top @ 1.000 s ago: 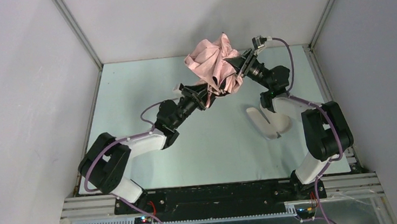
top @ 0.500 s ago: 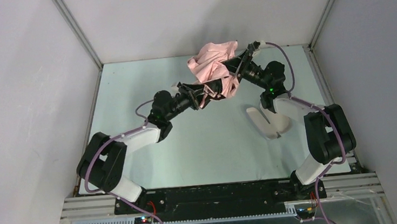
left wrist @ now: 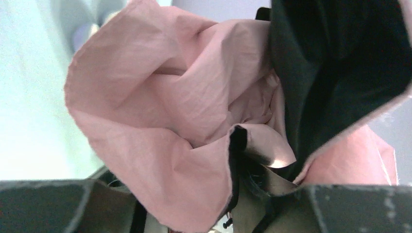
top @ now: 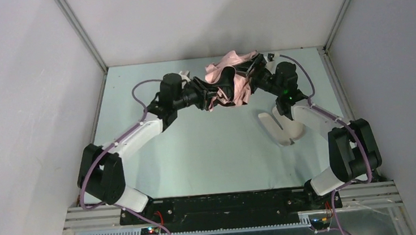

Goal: Put away the umbrella

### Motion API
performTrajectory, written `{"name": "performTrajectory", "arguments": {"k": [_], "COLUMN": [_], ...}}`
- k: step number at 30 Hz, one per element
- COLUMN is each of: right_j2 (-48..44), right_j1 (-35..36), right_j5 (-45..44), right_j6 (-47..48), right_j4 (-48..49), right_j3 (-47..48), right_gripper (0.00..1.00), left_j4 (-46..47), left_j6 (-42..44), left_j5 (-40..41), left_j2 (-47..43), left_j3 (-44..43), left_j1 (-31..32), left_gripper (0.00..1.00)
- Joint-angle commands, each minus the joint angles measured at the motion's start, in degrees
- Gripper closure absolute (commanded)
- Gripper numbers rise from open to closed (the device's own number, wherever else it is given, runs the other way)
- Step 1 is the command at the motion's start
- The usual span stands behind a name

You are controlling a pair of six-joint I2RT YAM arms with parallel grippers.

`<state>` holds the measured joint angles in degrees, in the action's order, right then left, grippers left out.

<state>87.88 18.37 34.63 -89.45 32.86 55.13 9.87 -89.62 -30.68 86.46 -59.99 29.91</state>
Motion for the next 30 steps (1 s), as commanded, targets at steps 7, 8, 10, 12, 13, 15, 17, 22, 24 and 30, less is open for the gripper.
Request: {"name": "performTrajectory", "arguments": {"k": [7, 8, 10, 12, 13, 15, 17, 22, 24, 30], "right_j2": [-3.63, -3.56, -3.21, -2.83, -2.74, -2.55, -2.26, -2.8, -3.11, -4.34], "right_j1": [5.11, 5.17, 5.17, 5.09, 5.14, 5.16, 5.22, 6.03, 6.43, 6.01], "right_j5": [4.24, 3.98, 3.48, 2.79, 2.54, 2.29, 3.14, 4.43, 4.47, 4.46], "right_j6": [-9.07, -9.34, -10.53, -11.87, -12.7, -13.75, -14.25, -12.0, -11.68, -11.99], "right_j4": [-11.3, -11.27, -11.18, -10.45, -10.27, -9.93, -11.51, -19.89, -23.18, -27.02], "right_j3": [2.08, 2.06, 2.05, 2.01, 2.0, 2.02, 2.49, 4.35, 4.44, 4.46], "right_gripper": [0.13, 0.13, 0.13, 0.13, 0.13, 0.13, 0.14, 0.22, 0.27, 0.66], "left_j4": [-22.79, -23.23, -22.39, -21.18, -21.06, -21.21, -24.91, -31.91, -34.92, -40.11], "left_j6": [38.26, 40.31, 42.54, 44.75, 45.48, 48.55, 52.69, 62.26, 65.68, 73.99], "left_j5": [6.63, 7.5, 7.99, 8.69, 9.49, 10.71, 12.69, 18.73, 22.54, 37.49], "left_j2": [-2.45, -2.9, -3.54, -4.25, -4.48, -4.95, -4.77, -2.54, -1.49, 1.12], "left_j3": [-12.1, -12.35, -12.02, -11.58, -11.48, -11.43, -12.41, -16.6, -18.76, -23.27], "left_j1": [7.56, 8.48, 10.1, 11.75, 12.23, 13.68, 15.18, 18.46, 19.6, 23.99], "left_gripper": [1.0, 1.0, 1.0, 1.0, 1.0, 1.0, 1.0, 1.0, 1.0, 1.0]}}
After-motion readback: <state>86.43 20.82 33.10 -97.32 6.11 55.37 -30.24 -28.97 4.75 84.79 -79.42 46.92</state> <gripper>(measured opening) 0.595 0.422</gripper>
